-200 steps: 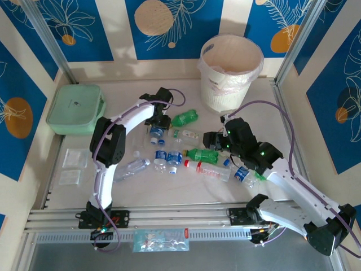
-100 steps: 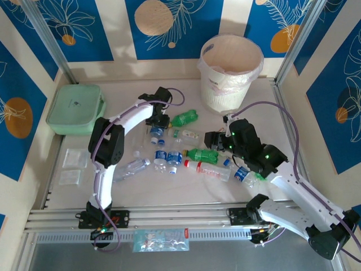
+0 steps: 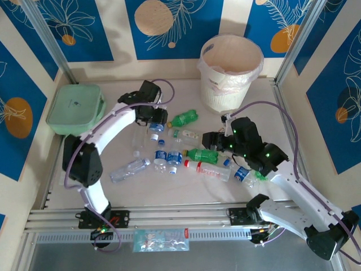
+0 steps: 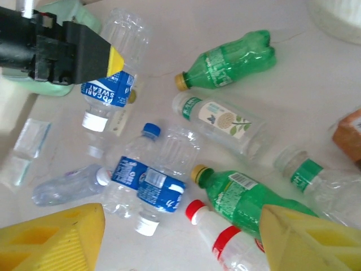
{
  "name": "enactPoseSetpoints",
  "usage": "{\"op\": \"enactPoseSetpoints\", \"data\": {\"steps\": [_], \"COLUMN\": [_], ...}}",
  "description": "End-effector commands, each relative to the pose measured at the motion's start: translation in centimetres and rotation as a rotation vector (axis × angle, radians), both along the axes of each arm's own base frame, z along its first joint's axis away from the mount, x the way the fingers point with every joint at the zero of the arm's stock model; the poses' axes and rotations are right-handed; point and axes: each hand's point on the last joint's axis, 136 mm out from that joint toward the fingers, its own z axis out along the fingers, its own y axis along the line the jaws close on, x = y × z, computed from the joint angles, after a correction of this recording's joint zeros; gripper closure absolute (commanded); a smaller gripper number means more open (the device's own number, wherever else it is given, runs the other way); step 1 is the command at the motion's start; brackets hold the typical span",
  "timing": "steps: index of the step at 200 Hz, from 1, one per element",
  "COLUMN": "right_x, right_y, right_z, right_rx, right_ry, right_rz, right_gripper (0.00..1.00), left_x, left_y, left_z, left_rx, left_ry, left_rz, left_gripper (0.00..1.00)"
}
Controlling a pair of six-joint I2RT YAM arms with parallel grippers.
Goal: Put the plastic bottles in the bin
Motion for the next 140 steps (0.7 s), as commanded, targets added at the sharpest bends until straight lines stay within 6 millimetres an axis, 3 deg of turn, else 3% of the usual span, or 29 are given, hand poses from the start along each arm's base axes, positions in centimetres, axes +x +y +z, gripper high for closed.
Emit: {"op": "enactPoseSetpoints", "data": {"steps": [1, 42, 80, 140], "right_x": [-0.7, -0.8, 0.5, 2.5], "right_y": [2.3, 4.5, 5.4, 7.0], "right_z": [3.3, 6.9, 7.6, 8.3], "right_rx": [0.190, 0.494, 0.559, 0.592], "right_ry": [0.023, 0.097, 0.136, 0.127], "right_rz": [0.140, 0.331, 0.367, 0.397], "right_gripper": [0.27, 0.19, 0.00, 0.01], "left_x": [-2.5, -7.5, -10.4, -13.3], "left_y": [-1.8, -5.7, -7.0, -8.9], "left_z": [2.0, 7.4, 12.2, 14.5], "left_rx": [-0.186, -0.554, -0.754, -0.862], "left_ry": [0.016, -0.019, -0.075, -0.066], "left_rz": [-0.066, -0.245, -0.349, -0.479], "left_gripper": [0.46, 0.46, 0.46, 0.45]}}
